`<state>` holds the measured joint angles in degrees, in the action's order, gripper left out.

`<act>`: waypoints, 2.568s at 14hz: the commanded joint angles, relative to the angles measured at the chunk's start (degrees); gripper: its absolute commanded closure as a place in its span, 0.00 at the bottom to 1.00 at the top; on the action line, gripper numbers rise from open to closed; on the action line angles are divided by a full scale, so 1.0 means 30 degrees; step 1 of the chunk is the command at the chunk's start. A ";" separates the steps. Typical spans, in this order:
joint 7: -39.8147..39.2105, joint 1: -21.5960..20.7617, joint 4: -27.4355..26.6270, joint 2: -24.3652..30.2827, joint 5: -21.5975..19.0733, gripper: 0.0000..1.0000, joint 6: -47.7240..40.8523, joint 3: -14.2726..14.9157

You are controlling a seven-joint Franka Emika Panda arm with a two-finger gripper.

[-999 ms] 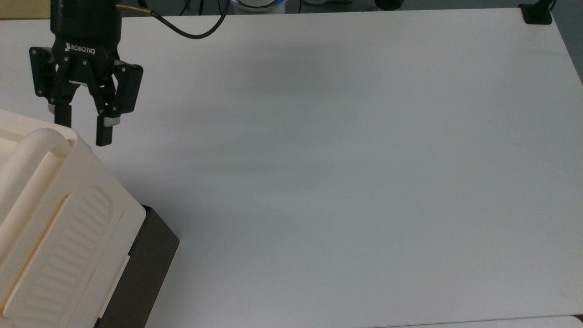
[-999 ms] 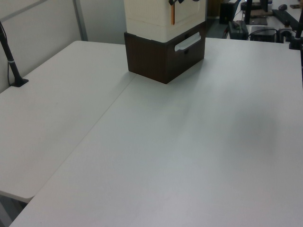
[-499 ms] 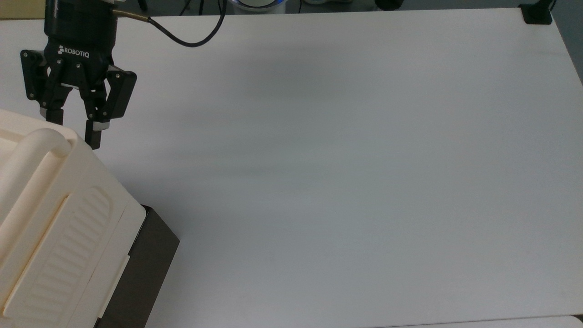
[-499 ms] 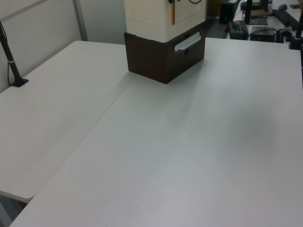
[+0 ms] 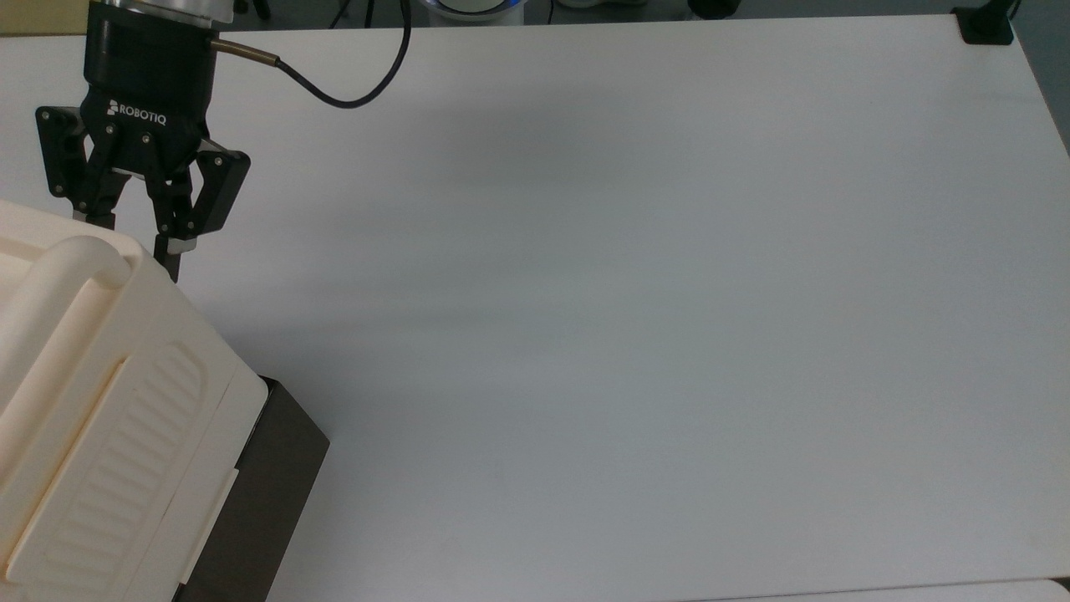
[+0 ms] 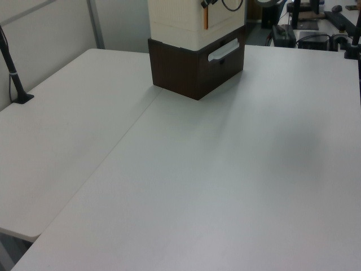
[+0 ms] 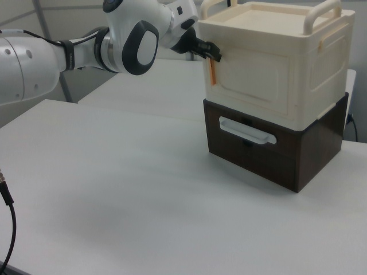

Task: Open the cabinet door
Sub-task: 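Close the gripper on the orange handle strip of the door, then pull the door edge outward, swinging the door open on its hinge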

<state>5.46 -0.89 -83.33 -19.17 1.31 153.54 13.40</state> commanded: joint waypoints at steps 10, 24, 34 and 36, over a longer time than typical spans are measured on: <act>0.0114 0.0031 -0.0172 -0.0175 0.0530 0.93 0.0089 0.0014; -0.0852 0.0530 -0.2076 0.2198 0.0325 0.93 -0.3600 -0.0074; -0.6354 0.2227 -0.2340 0.4540 -0.1460 0.23 -1.0921 -0.0074; -0.7497 0.2550 -0.2340 0.4950 -0.1491 0.13 -1.2442 -0.0103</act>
<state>-10.97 4.79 -87.99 -7.20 -2.53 121.05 12.59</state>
